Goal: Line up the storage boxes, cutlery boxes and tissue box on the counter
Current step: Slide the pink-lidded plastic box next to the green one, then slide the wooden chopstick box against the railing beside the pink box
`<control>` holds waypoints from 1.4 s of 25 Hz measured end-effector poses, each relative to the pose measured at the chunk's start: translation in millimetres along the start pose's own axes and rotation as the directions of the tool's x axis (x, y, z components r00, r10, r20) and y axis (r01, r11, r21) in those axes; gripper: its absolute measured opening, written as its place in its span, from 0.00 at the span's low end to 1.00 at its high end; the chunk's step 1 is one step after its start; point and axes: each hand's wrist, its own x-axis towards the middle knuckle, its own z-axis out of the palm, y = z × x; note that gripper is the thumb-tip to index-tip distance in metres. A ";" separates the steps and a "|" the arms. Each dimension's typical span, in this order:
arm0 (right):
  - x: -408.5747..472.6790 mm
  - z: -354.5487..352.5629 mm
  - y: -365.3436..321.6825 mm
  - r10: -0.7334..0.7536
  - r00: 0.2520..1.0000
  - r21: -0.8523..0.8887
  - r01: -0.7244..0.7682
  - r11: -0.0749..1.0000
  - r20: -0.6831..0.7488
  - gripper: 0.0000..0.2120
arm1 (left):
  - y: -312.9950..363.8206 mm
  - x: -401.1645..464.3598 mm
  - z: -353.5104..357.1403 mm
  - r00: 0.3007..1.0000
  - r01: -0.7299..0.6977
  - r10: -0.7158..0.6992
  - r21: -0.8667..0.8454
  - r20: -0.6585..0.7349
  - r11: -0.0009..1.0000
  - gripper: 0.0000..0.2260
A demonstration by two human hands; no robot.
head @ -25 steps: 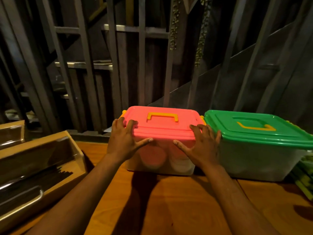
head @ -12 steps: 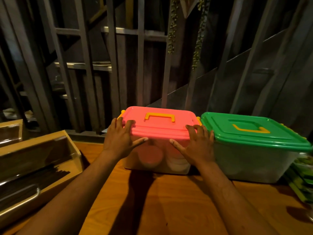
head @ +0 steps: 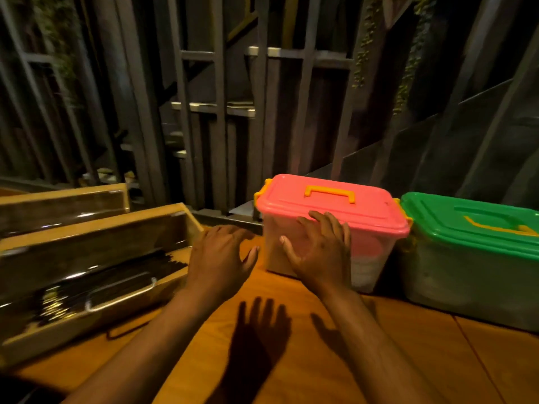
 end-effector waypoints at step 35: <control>-61.9 123.4 -275.9 0.398 0.778 0.116 -0.509 0.853 0.486 0.41 | -277.3 -117.7 -97.3 0.606 0.790 -0.590 -0.487 0.534 0.372 0.32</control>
